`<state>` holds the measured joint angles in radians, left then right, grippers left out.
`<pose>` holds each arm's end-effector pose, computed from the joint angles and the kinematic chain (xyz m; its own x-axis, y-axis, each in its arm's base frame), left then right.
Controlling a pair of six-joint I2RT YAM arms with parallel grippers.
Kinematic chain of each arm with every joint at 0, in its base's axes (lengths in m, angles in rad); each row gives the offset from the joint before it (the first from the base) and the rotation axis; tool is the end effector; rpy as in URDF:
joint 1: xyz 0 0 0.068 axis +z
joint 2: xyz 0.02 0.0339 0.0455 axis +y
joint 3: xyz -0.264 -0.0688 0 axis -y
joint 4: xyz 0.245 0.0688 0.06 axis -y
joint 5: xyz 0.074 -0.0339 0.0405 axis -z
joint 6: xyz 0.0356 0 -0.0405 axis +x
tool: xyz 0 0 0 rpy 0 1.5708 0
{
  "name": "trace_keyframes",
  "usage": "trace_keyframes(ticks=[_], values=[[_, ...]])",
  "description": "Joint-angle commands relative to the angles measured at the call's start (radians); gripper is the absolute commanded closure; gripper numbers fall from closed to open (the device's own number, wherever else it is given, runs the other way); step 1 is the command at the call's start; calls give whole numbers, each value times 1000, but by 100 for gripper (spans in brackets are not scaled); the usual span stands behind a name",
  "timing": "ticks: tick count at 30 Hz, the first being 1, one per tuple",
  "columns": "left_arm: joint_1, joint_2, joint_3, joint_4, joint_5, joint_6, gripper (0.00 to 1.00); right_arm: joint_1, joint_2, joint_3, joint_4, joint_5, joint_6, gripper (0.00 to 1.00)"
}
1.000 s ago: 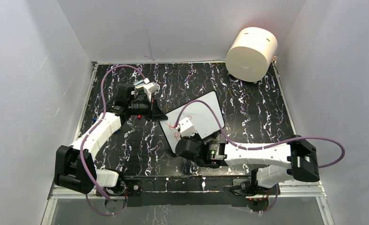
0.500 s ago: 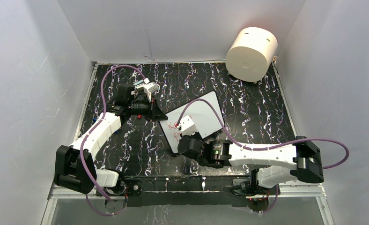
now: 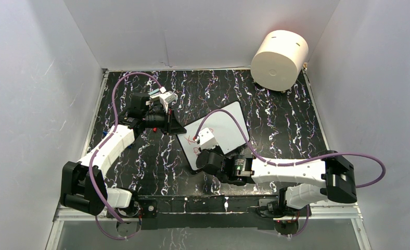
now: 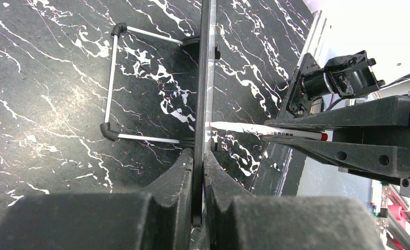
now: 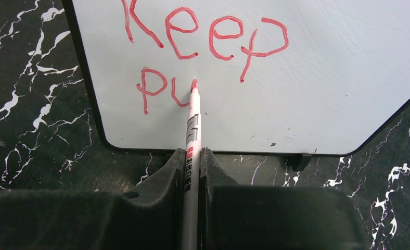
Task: Write a sentence on the whiteboard
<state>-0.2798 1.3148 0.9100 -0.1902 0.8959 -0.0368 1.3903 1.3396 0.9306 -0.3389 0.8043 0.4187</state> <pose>0.2631 -0.1045 0.2736 -0.5676 0.1392 -0.8115 0.7736 0.4274 -0.4678 0.0756 0.2714 0.2610 -0.3504 -0.3494 -0.8690 -0.4872 0.8604 -0.1495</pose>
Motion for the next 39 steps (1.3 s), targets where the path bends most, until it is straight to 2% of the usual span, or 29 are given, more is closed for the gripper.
trace_keyframes(ticks=[1,39], values=[[-10,29,-11,-69,-91,32,100,-8,9,2,40,1,-3,100],[-11,31,-10,-69,-95,32,100,-8,5,-7,-60,11,65,100]])
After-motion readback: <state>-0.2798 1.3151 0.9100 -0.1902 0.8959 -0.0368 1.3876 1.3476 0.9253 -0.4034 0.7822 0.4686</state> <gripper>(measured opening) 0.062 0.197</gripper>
